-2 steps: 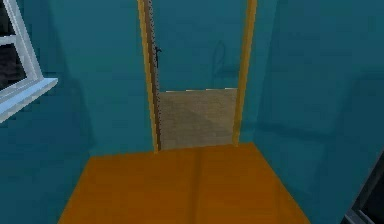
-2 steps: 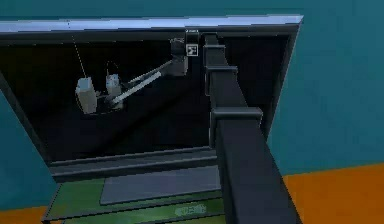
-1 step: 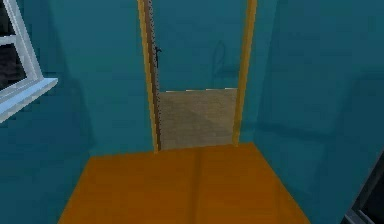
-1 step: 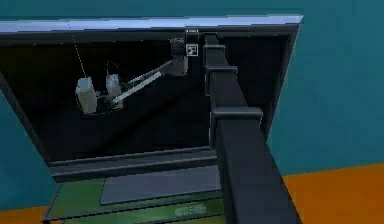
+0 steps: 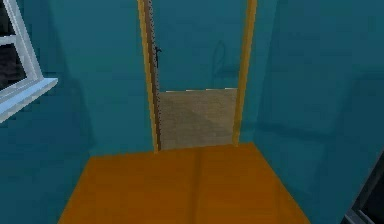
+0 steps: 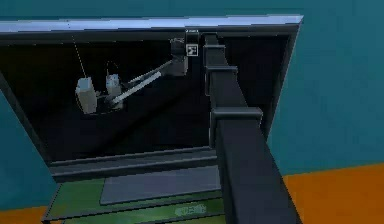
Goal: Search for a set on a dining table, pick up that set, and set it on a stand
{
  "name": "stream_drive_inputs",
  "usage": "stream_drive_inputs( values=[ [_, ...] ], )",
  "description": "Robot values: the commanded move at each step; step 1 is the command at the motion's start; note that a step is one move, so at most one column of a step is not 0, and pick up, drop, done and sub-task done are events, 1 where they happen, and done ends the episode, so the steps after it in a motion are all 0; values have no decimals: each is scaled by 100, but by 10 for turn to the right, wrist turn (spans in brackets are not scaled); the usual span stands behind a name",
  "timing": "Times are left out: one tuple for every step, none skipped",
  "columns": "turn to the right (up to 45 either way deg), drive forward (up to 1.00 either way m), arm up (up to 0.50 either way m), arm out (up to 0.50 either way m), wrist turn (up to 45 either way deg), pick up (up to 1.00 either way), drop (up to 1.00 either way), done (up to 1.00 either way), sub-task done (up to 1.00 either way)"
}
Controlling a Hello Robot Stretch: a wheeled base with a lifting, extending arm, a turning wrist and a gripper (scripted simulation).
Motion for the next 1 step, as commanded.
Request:
stream_drive_inputs(
  values=[
    [0, 0, 0, 0, 0, 0, 100, 0, 0]
  ],
)
